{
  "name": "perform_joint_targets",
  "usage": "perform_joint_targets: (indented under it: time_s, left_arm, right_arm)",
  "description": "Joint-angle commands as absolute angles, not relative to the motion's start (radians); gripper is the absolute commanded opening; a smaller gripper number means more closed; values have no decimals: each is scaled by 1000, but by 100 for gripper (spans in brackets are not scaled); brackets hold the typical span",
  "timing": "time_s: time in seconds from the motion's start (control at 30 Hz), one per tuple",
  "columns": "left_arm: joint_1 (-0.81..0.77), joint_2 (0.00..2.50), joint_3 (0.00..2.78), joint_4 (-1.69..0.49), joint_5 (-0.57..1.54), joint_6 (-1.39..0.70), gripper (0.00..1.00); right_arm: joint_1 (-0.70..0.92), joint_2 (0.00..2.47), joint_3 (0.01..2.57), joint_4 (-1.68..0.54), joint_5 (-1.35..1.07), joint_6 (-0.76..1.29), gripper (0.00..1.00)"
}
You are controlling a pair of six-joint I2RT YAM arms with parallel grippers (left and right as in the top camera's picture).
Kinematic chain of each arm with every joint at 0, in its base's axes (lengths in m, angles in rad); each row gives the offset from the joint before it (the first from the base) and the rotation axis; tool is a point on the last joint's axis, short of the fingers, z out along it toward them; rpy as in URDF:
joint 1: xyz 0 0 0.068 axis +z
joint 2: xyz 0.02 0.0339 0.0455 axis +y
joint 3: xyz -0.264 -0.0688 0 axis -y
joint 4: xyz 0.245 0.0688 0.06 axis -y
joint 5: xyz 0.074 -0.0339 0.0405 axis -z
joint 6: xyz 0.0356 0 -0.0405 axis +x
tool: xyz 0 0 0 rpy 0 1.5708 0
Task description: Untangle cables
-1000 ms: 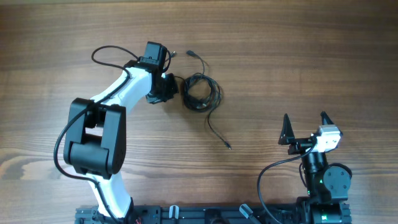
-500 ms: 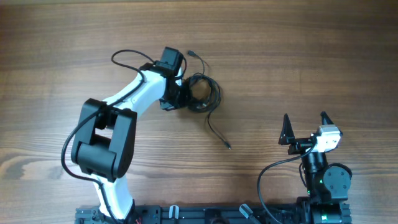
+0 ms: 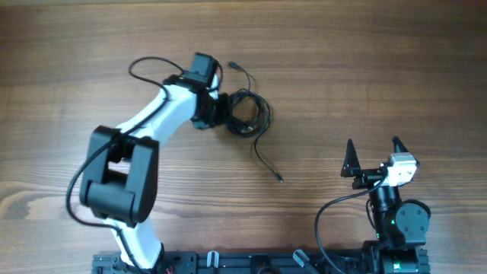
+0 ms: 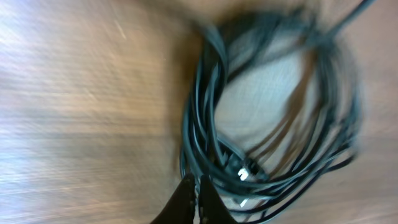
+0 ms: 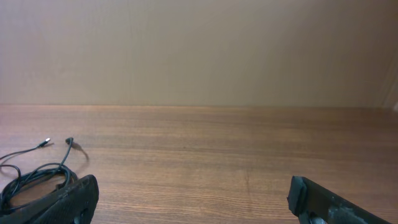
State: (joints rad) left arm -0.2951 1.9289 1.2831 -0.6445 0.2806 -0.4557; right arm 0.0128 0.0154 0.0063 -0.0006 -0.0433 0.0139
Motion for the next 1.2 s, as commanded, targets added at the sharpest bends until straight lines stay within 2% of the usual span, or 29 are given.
perform_joint_targets:
  time_s: [0.0,0.13,0.27,0.33,0.4,0.43,0.47,1.17]
  left_arm:
    - [-218,1880,1309,-606,286,-453,13]
    - [-140,1880,1309,-594,279,-453,20]
    - [-78,1880,1309,-595,241,-452,37]
    - [-49,1880,1309,-595,226,-452,51]
    - [-23,1880,1309,-595,223,-452,77]
    - [-13,1880,1309,-595,223,-452,96]
    - [-5,1880,1309,-596,223,-452,100]
    - [4,1880,1309,-577,227,-464,100]
  right_arm:
    - [19,7,5,3,-27,26,100]
    - [19,7,5,3,-27,27,100]
    - [19,7,5,3,-27,26,100]
    - [19,7,5,3,-27,27,100]
    - [19,7,5,3,-27,27,100]
    - [19,7,5,3,-27,26,100]
    - [19,7,5,3,-27,27,100]
    - [19,7,5,3,-27,27,100]
